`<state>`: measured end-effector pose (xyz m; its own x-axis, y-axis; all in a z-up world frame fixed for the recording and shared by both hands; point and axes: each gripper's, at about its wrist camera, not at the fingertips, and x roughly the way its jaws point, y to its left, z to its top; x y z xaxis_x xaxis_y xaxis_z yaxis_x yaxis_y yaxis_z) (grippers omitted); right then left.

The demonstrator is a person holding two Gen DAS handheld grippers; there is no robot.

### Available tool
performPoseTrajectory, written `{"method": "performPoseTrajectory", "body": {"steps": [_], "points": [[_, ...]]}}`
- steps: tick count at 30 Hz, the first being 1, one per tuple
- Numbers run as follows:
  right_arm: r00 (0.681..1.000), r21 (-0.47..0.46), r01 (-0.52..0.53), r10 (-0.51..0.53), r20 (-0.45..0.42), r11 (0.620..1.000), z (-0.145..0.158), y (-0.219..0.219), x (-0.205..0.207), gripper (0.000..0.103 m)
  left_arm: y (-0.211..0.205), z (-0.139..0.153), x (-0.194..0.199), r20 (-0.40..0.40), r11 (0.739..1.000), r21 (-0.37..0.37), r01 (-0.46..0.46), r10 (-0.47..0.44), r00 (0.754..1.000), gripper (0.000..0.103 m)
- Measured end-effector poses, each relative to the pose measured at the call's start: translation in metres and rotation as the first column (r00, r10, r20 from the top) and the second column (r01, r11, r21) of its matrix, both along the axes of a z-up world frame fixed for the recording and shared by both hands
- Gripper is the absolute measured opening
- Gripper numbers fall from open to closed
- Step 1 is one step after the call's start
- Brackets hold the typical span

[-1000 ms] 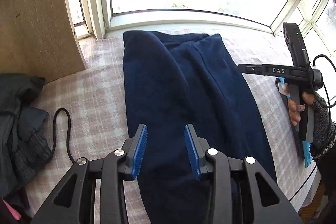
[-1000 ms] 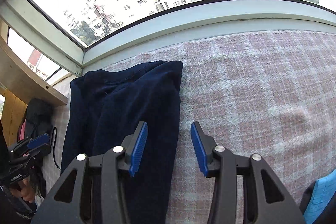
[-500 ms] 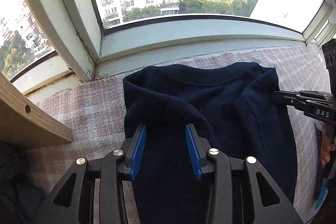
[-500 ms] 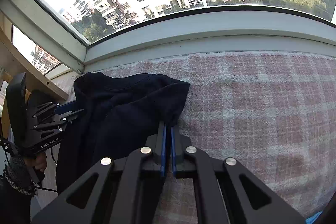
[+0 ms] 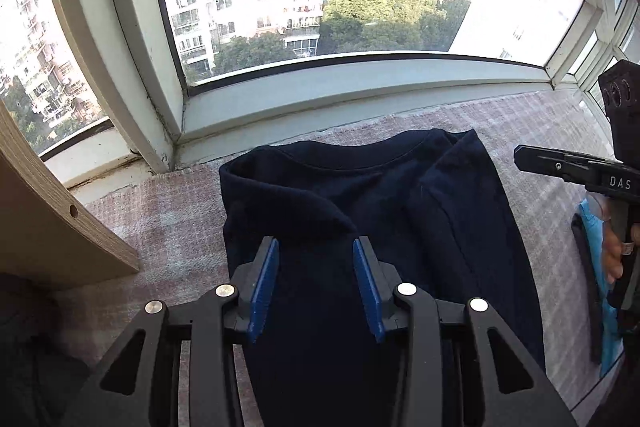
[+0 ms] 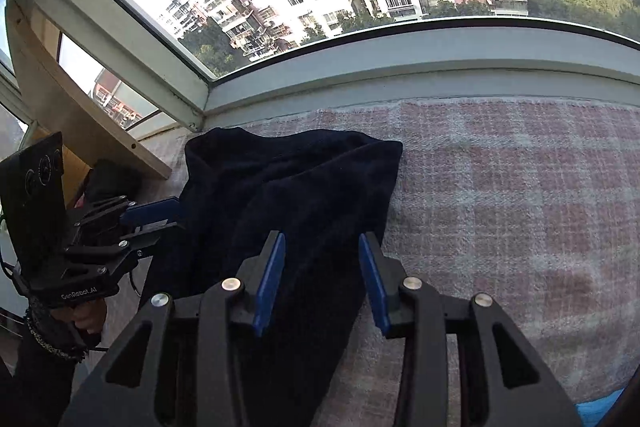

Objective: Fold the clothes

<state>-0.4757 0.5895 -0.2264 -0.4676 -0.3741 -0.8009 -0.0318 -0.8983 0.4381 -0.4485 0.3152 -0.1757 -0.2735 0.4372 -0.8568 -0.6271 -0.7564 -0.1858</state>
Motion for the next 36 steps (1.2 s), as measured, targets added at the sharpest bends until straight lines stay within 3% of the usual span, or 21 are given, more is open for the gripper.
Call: {"method": "performPoseTrajectory", "body": {"steps": [2,5,8,9,12,16,19,22,24,26,29,31,34,36], "points": [[1.000,0.016,-0.006,0.006,0.008,1.000,-0.005,-0.002,-0.005,0.007,0.022,0.004,0.012,0.037,0.996,0.056,0.069,-0.071,0.997,0.037],[0.997,0.114,-0.064,0.060,0.041,0.991,-0.018,-0.021,-0.018,0.005,0.068,-0.005,0.024,0.051,0.981,0.071,0.180,-0.184,0.982,0.037],[0.993,0.241,-0.094,0.073,0.095,0.966,-0.024,-0.026,-0.020,0.000,0.100,-0.026,0.018,0.053,0.976,-0.041,0.212,-0.210,0.976,0.038],[0.992,0.253,-0.095,0.071,0.104,0.963,-0.022,-0.023,-0.022,0.000,0.103,-0.029,0.016,0.038,0.976,-0.073,0.206,-0.204,0.978,0.034],[0.998,0.267,-0.059,0.056,0.016,0.962,-0.002,-0.016,-0.023,0.000,0.108,-0.031,0.009,-0.012,0.973,-0.138,0.183,-0.187,0.982,0.033],[0.997,0.303,-0.082,0.082,0.014,0.949,-0.005,-0.025,-0.047,0.000,0.095,-0.020,0.006,-0.053,0.979,-0.120,0.166,-0.174,0.983,0.032],[0.994,0.405,-0.083,0.047,0.097,0.910,-0.016,-0.018,-0.055,0.000,0.053,0.005,0.000,-0.058,0.993,-0.093,0.078,-0.084,0.995,0.031],[0.999,0.440,-0.041,0.040,0.013,0.897,0.007,-0.024,-0.048,0.007,-0.004,0.021,0.005,-0.083,0.996,-0.084,0.011,-0.018,0.996,0.032],[0.993,0.323,-0.098,0.112,-0.024,0.941,0.016,-0.046,-0.047,0.007,-0.048,0.029,0.011,-0.071,0.997,-0.071,-0.014,0.009,0.997,0.032],[0.981,0.268,-0.175,0.191,-0.033,0.947,0.012,-0.077,-0.049,0.007,-0.061,0.026,0.015,-0.058,0.998,-0.059,-0.007,0.004,0.998,0.032],[0.968,0.270,-0.241,0.252,-0.008,0.932,-0.010,-0.117,-0.063,0.007,-0.075,0.021,0.020,-0.039,0.999,-0.042,0.008,-0.010,0.999,0.032],[0.966,0.270,-0.251,0.260,0.002,0.929,-0.022,-0.128,-0.071,0.007,-0.068,0.018,0.016,-0.013,0.999,0.016,0.032,-0.031,0.999,0.032],[0.960,0.254,-0.252,0.274,-0.054,0.934,-0.014,-0.139,-0.084,0.007,-0.054,0.010,0.003,0.027,0.995,0.095,0.041,-0.043,0.999,0.032],[0.948,0.247,-0.280,0.307,-0.078,0.928,-0.006,-0.152,-0.098,0.007,-0.049,-0.004,-0.003,0.041,0.999,0.036,0.021,-0.023,0.999,0.032]]}}
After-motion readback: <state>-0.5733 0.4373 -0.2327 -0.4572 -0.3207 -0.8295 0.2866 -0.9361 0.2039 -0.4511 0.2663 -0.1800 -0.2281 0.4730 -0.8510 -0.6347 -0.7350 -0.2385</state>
